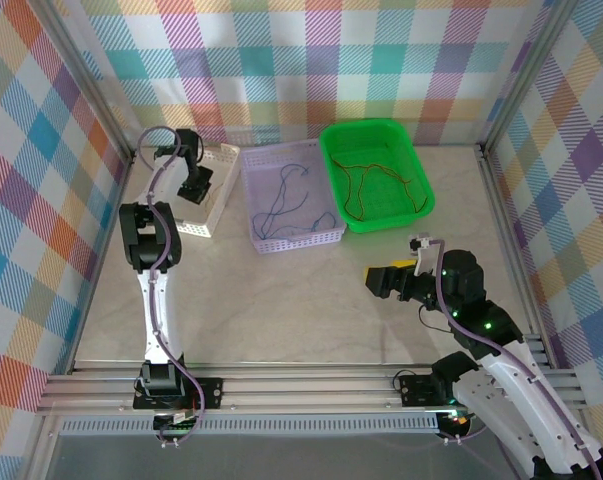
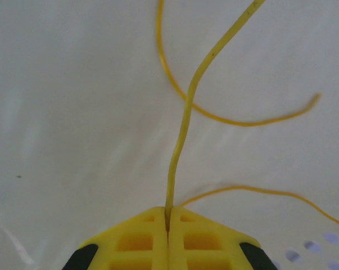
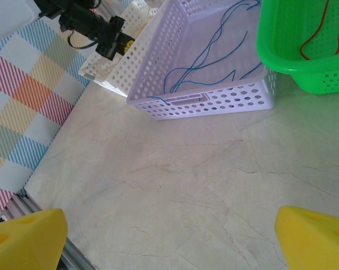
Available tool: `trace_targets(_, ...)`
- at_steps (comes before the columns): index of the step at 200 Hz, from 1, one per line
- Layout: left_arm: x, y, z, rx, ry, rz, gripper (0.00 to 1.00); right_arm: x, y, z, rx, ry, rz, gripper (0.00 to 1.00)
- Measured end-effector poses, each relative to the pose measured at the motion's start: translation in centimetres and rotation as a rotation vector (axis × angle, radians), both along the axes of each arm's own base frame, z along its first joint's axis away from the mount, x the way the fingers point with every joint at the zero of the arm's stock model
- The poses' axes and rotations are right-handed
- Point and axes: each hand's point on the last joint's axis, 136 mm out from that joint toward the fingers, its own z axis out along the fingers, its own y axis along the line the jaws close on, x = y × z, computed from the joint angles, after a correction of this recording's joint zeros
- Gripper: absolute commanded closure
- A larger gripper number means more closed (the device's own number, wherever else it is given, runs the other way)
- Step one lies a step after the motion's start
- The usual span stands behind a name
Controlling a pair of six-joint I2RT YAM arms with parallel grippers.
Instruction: Untangle the cables
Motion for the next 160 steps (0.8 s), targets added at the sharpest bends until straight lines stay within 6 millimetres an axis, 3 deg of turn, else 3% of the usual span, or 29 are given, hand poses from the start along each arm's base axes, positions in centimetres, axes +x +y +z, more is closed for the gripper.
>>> trace_targets(20,-0.3,-0.1,-1.0,-0.007,0.027,-0.004,1.00,0.0,0.0,0.0,0.000,0.001,0.001,0.05)
trace_targets(43,-0.1,-0.1,-0.7,-0.007,0.018,-0.023,1.00,0.0,0.0,0.0,0.001,0.001,0.003,0.05)
trace_targets(87,1.2,-0.1,1.5,0.014,-0.042,-0.074,0.74,0.0,0.1,-0.1,0.000,0.003,0.003,0.04)
trace_targets(117,1.2,0.1,1.9,0.024,-0.042,-0.090,0.49,0.0,0.1,0.0,0.001,0.003,0.005,0.04)
trace_targets(160,0.9,0.2,2.3,0.033,-0.035,-0.115,0.35,-0.2,0.2,-0.1,0.005,0.007,0.016,0.03)
